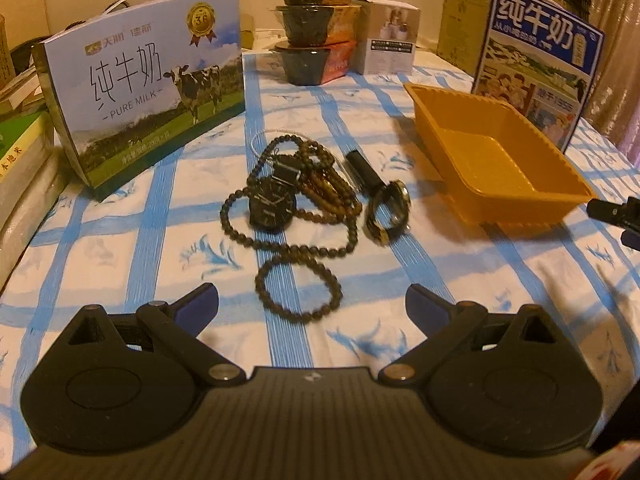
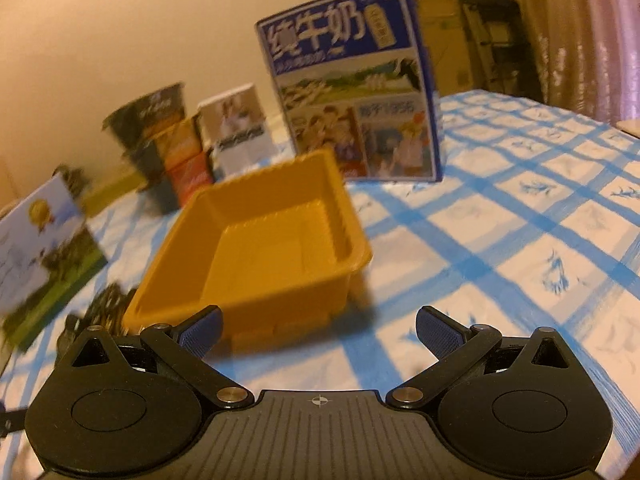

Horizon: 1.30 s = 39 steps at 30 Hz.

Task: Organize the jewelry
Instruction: 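Grasp the silver-and-black watch with the left tool while the right tool grips the orange tray rim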

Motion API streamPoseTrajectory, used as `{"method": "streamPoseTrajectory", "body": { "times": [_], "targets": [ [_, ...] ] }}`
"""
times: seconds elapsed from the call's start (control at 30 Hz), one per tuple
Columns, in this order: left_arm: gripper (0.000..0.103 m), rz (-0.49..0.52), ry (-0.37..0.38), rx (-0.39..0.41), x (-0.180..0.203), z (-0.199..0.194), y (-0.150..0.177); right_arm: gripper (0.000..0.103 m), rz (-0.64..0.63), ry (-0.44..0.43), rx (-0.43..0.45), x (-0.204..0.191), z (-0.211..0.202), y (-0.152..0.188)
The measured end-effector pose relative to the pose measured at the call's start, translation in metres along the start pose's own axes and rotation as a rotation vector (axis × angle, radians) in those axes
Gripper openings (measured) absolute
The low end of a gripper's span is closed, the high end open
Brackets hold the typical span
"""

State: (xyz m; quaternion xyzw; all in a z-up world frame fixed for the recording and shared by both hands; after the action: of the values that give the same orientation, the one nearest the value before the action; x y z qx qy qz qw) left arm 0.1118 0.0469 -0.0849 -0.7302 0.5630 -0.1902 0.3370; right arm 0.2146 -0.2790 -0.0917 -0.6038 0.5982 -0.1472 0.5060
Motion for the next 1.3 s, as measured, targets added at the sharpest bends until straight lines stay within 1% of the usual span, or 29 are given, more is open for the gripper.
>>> {"method": "streamPoseTrajectory", "body": {
  "times": [0.1,0.17,0.23,0.33,0.37,0.43,0.53,0.67,0.77,0.8,0.83,0.87,0.93,1.0,1.1,1.2,1.23,1.27,1.3],
  "targets": [
    [0.099,-0.001,-0.015,-0.003,0.000,0.011,-0.005,0.102,0.011,0.005,0.041,0.008,0.012,-0.010],
    [0.099,0.005,-0.022,-0.005,0.001,0.018,-0.008,0.098,0.025,0.015,0.073,0.012,0.019,-0.015],
    [0.099,0.010,-0.027,-0.002,0.002,0.024,-0.011,0.089,0.051,0.033,0.087,0.020,0.027,-0.016],
    [0.098,0.022,-0.031,0.005,0.006,0.033,-0.015,0.082,0.086,0.038,0.104,0.029,0.041,-0.020],
    [0.098,0.024,-0.031,0.006,0.007,0.035,-0.015,0.081,0.090,0.037,0.106,0.030,0.045,-0.021],
    [0.098,0.028,-0.026,0.005,0.011,0.040,-0.017,0.073,0.087,0.035,0.102,0.030,0.053,-0.022],
    [0.098,0.038,-0.015,0.007,0.018,0.047,-0.020,0.065,0.073,0.044,0.101,0.030,0.062,-0.021],
    [0.097,0.061,-0.007,0.016,0.028,0.053,-0.024,0.058,0.068,0.056,0.106,0.032,0.071,-0.020],
    [0.097,0.068,0.006,0.022,0.034,0.056,-0.027,0.047,0.062,0.067,0.112,0.034,0.076,-0.019],
    [0.097,0.071,0.010,0.024,0.037,0.057,-0.027,0.041,0.057,0.069,0.112,0.034,0.078,-0.019],
    [0.096,0.074,0.013,0.025,0.039,0.058,-0.028,0.036,0.054,0.073,0.115,0.034,0.079,-0.019],
    [0.092,0.078,0.016,0.025,0.041,0.059,-0.028,0.032,0.053,0.073,0.119,0.035,0.080,-0.020],
    [0.090,0.086,0.026,0.023,0.045,0.061,-0.029,0.017,0.048,0.066,0.128,0.034,0.080,-0.023],
    [0.089,0.094,0.034,0.023,0.049,0.062,-0.029,0.011,0.021,0.071,0.139,0.035,0.079,-0.027],
    [0.089,0.112,0.053,0.031,0.057,0.062,-0.030,0.010,0.000,0.070,0.141,0.035,0.076,-0.030],
    [0.085,0.132,0.077,0.045,0.066,0.061,-0.033,0.008,-0.015,0.067,0.148,0.035,0.071,-0.034],
    [0.081,0.138,0.087,0.051,0.070,0.061,-0.034,0.007,-0.021,0.064,0.145,0.034,0.069,-0.035],
    [0.074,0.144,0.096,0.056,0.073,0.061,-0.035,0.007,-0.029,0.059,0.142,0.034,0.068,-0.036],
    [0.071,0.151,0.105,0.060,0.076,0.062,-0.037,0.007,-0.034,0.055,0.143,0.033,0.066,-0.037]
  ]
}}
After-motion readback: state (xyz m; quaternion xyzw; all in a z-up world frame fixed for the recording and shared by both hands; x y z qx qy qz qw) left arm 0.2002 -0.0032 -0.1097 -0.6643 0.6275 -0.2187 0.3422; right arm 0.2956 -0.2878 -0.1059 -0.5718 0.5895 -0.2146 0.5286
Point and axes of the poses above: each gripper's, at about its wrist camera, not at the fingertips, and z roughly the way its jaws point, x to its right, y to its underside, the point moved 9 cm from there along z, roughly the way its jaws point, and after that the axes turned 11 degrees about -y, right-handed, at the moved point
